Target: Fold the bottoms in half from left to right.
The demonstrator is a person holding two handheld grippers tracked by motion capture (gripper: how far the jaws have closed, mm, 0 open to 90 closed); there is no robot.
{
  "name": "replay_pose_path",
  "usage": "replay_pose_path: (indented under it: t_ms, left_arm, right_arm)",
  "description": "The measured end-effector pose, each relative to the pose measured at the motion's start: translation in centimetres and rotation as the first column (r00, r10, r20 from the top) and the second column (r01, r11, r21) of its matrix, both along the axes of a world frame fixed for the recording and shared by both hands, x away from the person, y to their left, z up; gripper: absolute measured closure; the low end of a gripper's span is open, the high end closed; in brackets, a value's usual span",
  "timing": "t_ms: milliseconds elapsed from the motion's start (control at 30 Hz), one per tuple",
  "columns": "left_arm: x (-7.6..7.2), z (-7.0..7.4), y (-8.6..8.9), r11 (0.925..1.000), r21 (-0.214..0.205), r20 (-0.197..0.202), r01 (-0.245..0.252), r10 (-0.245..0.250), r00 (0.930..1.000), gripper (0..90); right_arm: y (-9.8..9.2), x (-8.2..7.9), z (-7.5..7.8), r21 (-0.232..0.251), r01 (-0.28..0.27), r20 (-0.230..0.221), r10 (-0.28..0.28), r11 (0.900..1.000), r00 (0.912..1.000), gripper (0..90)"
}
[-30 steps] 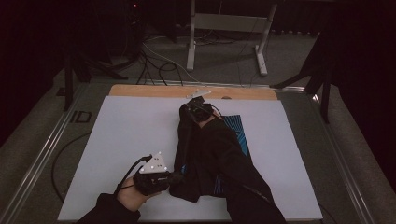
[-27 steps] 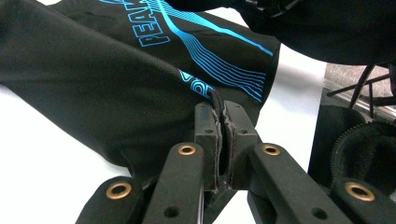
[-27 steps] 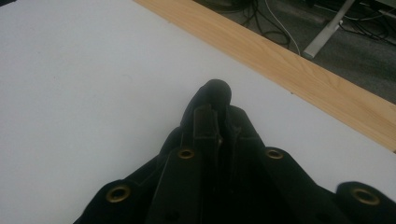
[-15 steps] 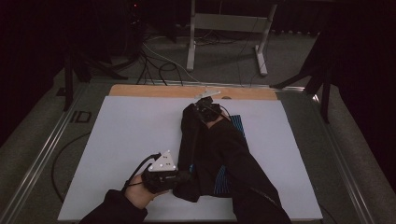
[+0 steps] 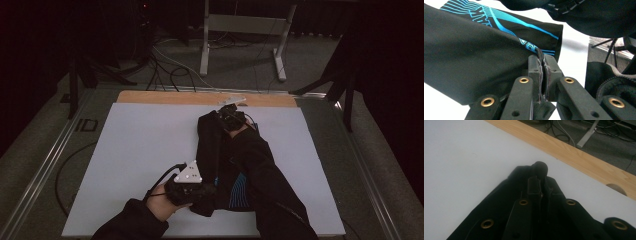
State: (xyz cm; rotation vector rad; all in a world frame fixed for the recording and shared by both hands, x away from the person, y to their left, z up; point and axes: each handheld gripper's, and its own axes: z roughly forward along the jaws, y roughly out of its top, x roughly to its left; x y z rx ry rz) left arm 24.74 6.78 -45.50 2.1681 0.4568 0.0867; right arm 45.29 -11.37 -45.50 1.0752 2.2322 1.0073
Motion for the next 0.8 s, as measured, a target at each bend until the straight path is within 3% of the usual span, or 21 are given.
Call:
replay_pose_path:
  t_ms: [433,800]
  left_arm:
    - [0.6,-0.1,-3.2,0.9982,0.012,0.000,0.058,-0.058,0.9983,86.7]
    - [1.1,-0.4,-6.1,0.9943,0.019,-0.001,0.105,-0.105,0.9945,86.7]
  right_arm:
    - [-2.4,-0.3,0.1,0.003,0.036,0.004,-0.036,0.9994,0.9994,84.3]
    - [-6.0,-0.5,0.0,0.006,0.078,0.010,-0.078,0.9969,0.9969,84.3]
